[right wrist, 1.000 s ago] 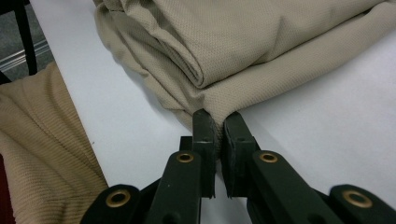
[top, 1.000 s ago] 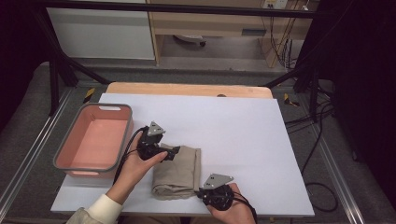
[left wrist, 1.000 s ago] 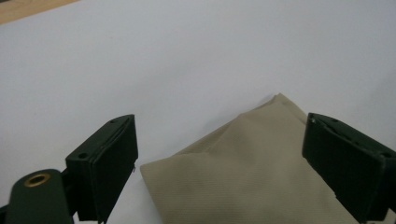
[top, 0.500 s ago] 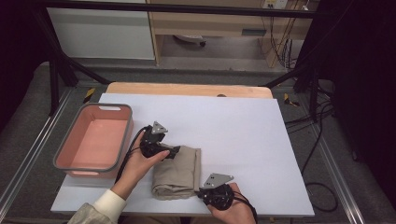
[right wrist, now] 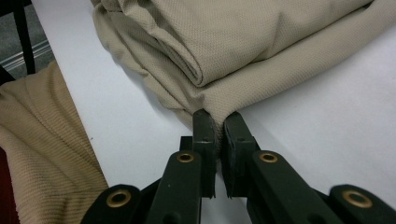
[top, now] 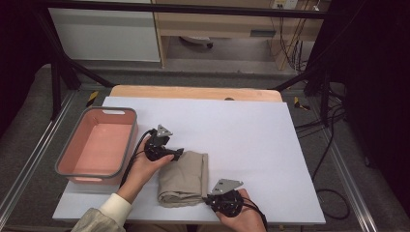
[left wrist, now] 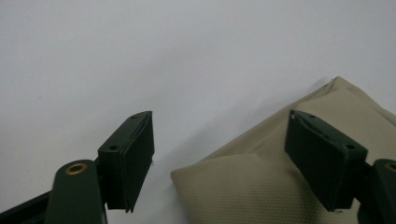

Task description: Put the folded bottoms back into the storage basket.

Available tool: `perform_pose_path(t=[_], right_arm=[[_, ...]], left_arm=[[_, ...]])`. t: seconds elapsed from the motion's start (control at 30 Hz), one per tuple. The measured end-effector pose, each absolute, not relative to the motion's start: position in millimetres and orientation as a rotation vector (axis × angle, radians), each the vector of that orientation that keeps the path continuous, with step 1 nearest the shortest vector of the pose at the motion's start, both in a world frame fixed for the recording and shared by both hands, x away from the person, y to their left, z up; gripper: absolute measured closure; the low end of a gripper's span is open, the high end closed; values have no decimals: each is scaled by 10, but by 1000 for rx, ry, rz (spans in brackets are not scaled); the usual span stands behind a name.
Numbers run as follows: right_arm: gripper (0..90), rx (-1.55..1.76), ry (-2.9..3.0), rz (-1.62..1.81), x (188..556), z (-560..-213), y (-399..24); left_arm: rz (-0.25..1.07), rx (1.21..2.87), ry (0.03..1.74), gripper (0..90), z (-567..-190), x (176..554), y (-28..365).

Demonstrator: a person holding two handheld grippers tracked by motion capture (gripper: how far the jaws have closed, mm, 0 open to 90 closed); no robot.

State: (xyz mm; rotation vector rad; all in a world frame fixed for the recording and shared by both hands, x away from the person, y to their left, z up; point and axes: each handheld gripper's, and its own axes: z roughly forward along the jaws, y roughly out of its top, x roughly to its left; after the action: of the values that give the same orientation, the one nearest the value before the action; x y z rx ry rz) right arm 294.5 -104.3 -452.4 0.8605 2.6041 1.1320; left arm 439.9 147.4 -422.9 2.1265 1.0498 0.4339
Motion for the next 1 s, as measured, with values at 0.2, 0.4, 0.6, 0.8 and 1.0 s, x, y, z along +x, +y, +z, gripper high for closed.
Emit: perform_pose_path(t=[0.2, 0.4, 0.6, 0.8, 1.0], right_arm=[[855, 863, 2604, 1133, 2946, -4526, -1042], [854, 866, 2605, 1135, 2947, -4527, -1044], [854, 869, 2605, 1139, 2949, -4529, -1046], [854, 873, 2605, 1144, 2953, -4531, -1048], [854, 864, 2606, 1150, 2957, -4533, -1049]], left_arm=[[432, 2125, 1072, 338, -4295, 4421, 1512], [402, 2145, 1089, 370, -4417, 4403, 1561], [391, 2143, 1096, 379, -4481, 4405, 1595], [377, 2152, 1075, 457, -4474, 4373, 1582], [305, 2148, 1038, 719, -4469, 4321, 1566]])
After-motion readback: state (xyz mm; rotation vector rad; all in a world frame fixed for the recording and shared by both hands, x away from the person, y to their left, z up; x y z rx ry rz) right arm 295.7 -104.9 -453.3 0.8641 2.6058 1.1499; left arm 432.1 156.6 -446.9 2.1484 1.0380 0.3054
